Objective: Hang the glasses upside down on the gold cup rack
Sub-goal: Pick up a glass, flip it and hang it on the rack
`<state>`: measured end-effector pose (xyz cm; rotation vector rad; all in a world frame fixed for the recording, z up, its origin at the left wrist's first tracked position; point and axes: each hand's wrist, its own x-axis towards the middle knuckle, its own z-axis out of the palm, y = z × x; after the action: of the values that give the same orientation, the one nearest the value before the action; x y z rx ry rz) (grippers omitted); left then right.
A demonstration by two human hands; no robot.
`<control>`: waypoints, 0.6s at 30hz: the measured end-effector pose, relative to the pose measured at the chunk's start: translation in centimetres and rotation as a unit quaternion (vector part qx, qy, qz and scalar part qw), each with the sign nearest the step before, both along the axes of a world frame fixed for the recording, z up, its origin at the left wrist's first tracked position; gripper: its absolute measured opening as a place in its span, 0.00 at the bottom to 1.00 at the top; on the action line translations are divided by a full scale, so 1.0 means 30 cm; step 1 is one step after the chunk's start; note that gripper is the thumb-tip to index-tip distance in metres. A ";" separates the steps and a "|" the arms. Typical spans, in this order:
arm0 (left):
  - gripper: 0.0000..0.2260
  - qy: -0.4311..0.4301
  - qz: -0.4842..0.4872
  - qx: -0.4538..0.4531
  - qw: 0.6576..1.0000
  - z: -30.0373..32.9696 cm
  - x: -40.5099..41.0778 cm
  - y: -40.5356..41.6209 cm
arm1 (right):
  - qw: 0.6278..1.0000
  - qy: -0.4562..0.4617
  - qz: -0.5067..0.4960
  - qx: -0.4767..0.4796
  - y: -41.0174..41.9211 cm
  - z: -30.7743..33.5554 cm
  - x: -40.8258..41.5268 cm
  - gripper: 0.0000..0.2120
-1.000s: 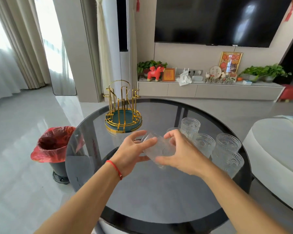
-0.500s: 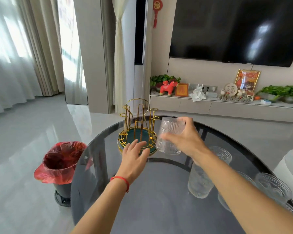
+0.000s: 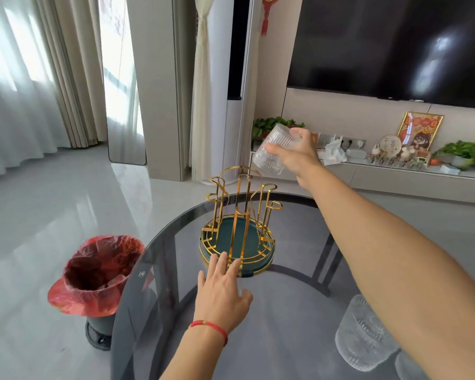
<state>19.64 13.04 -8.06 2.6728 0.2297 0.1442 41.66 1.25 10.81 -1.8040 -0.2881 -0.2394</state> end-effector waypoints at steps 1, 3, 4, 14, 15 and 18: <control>0.31 0.001 0.001 0.001 1.000 0.003 0.005 0.002 | 1.000 -0.002 0.006 -0.007 0.018 0.002 0.022 0.41; 0.30 0.001 0.000 0.007 1.000 0.006 0.010 0.007 | 0.999 -0.006 0.025 -0.032 0.040 -0.001 0.050 0.41; 0.30 0.002 0.000 0.007 1.000 0.005 0.014 0.008 | 0.998 -0.011 0.036 -0.052 0.047 -0.010 0.058 0.41; 0.32 0.023 0.004 -0.026 0.999 0.013 0.014 -0.003 | 0.953 0.045 0.212 -0.210 0.068 -0.111 0.105 0.46; 0.33 0.024 0.004 -0.035 0.999 0.013 0.012 -0.007 | 0.947 0.052 0.225 -0.222 0.074 -0.113 0.111 0.45; 0.36 0.037 0.000 -0.056 0.998 0.017 0.007 -0.019 | 0.932 0.064 0.245 -0.258 0.084 -0.118 0.136 0.41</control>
<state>19.84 12.48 -7.55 2.5696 0.2529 0.0319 45.73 3.76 7.27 -2.1770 -0.7491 0.3389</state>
